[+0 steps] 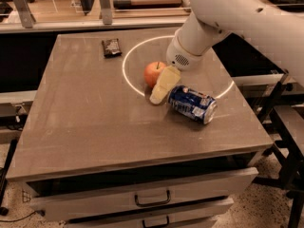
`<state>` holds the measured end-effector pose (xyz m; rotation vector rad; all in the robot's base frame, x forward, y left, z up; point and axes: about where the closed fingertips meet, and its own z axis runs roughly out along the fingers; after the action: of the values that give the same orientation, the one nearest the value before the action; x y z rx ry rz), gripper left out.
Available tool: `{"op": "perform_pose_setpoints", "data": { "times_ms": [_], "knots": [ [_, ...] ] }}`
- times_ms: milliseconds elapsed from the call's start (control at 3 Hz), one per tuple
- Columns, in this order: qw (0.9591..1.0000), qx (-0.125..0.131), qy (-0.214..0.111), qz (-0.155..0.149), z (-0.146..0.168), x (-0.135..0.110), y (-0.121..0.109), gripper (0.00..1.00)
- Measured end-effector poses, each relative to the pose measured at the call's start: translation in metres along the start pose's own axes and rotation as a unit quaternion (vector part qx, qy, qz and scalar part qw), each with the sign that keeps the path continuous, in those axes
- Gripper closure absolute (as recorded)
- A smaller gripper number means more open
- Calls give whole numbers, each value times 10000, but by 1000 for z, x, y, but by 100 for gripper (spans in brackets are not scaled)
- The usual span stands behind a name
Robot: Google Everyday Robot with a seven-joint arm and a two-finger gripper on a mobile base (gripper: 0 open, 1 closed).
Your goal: Move apple near pepsi can
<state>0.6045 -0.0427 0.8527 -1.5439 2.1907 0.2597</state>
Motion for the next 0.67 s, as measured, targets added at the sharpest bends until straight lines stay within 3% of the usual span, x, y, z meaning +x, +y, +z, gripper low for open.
{"op": "perform_pose_setpoints", "data": {
  "times_ms": [333, 667],
  "knots": [
    [9999, 166, -1, 47, -14, -2, 2, 0],
    [9973, 508, -538, 11, -64, -2, -10, 0]
  ]
}}
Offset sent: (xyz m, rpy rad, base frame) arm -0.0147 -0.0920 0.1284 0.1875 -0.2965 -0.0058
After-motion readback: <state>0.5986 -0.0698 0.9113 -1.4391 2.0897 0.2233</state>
